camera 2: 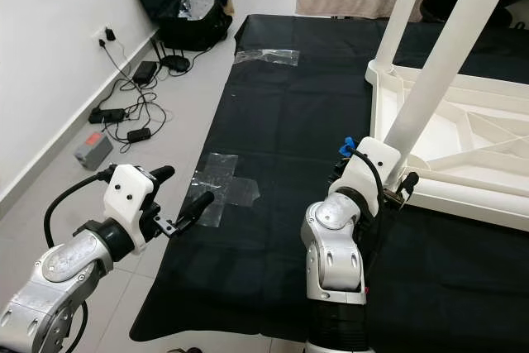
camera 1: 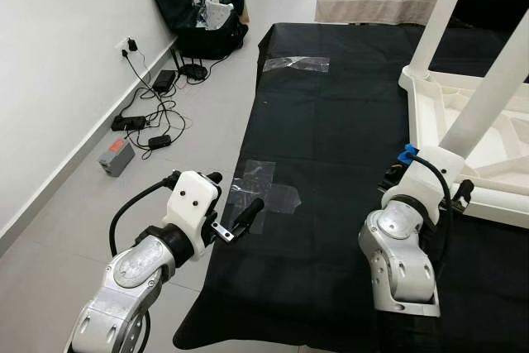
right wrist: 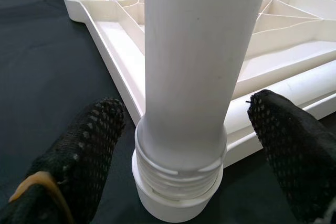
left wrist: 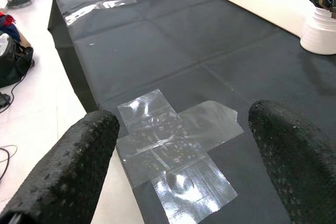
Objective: Building children table
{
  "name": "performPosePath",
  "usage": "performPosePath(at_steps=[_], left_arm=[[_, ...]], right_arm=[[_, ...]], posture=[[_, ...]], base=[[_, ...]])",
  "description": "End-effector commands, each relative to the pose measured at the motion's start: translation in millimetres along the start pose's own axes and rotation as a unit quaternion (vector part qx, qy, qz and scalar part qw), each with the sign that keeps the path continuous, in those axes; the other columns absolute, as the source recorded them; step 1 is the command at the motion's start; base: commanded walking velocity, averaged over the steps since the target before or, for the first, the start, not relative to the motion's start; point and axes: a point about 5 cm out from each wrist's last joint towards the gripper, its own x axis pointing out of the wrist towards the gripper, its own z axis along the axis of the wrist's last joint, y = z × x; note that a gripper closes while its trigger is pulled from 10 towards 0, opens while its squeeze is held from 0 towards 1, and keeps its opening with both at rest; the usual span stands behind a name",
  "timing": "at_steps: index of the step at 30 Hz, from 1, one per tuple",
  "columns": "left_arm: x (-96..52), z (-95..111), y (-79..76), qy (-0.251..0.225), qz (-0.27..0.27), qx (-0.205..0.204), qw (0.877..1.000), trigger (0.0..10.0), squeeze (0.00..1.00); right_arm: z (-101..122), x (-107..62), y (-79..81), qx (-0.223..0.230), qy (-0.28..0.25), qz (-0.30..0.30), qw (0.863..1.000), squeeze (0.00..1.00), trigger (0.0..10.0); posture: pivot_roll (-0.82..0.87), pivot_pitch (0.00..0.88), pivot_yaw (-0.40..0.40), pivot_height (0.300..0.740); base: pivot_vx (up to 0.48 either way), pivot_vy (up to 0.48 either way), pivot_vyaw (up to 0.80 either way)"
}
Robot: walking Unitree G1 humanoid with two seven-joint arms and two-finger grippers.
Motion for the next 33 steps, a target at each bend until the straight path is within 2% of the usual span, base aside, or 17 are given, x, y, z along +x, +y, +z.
performPosePath(at_steps=[1,7,9,12,13,15,17,19,24,29,33], left_arm=[[-0.3,-5,-0.6,0.006,-0.002,0.0,1.0,10.0,0.0],[-0.2,-7,-1.1,0.006,0.002,-0.002,1.0,10.0,0.0],[-0.3,-8,-1.2,0.006,0.008,-0.004,1.0,10.0,0.0],[-1.0,-10,-2.0,0.007,0.021,-0.01,1.0,10.0,0.0],[-1.0,-10,-2.0,0.007,0.021,-0.01,1.0,10.0,0.0],[-2.0,-13,-2.0,0.01,0.039,-0.013,0.999,10.0,0.0],[-2.6,-14,-1.1,0.012,0.052,-0.012,0.998,10.0,0.0],[-4.9,-16,-0.8,0.016,0.073,-0.01,0.997,10.0,0.0],[-7.7,-22,-1.7,0.026,0.092,-0.009,0.995,10.0,0.0],[-8.4,-23,0.6,0.027,0.106,0.0,0.994,10.0,0.0],[-8.3,-23,2.7,0.029,0.112,0.0,0.993,10.0,0.0]], right_arm=[[-2,-11.0,-10.3,-0.022,-0.011,0.066,0.998,0.0,10.0],[-9,-17.4,-26.2,-0.055,-0.015,0.084,0.995,0.0,10.0],[-15,-19.7,-38.1,-0.084,-0.018,0.094,0.992,0.0,10.0],[-21,-22.4,-47.9,-0.101,-0.024,0.13,0.986,0.0,10.0],[-21,-22.4,-47.9,-0.101,-0.024,0.13,0.986,0.0,10.0],[-22,-23.9,-48.6,-0.065,-0.031,0.192,0.979,0.0,10.0],[-20,-20.3,-49.5,-0.061,-0.047,0.205,0.976,0.0,10.0],[-20,-6.5,-54.3,-0.058,-0.051,0.2,0.977,0.0,10.0],[-21,8.8,-57.7,-0.066,-0.048,0.185,0.979,0.0,10.0],[-19,8.1,-54.4,-0.056,-0.053,0.197,0.977,0.0,10.0],[-19,6.2,-53.2,-0.039,-0.054,0.209,0.976,0.0,10.0]], posture=[[0.1,0.138,0.011,0.74],[0.09,0.117,0.01,0.74],[0.08,0.114,0.011,0.74],[0.08,0.109,0.009,0.74],[0.08,0.109,0.009,0.74],[0.08,0.101,0.01,0.74],[0.08,0.097,0.007,0.74],[0.07,0.094,0.012,0.74],[0.07,0.086,0.003,0.74],[0.08,0.086,0.002,0.74],[0.08,0.088,-0.003,0.74]], base=[[0.0,0.0,0.0],[0.0,0.0,0.0],[0.0,0.0,0.0],[0.0,0.0,0.0],[0.0,0.0,0.0],[0.0,0.0,0.0],[0.0,0.0,0.0],[0.0,0.0,0.0],[0.0,0.0,-0.38],[0.0,0.0,-0.8],[0.0,0.0,0.0]])
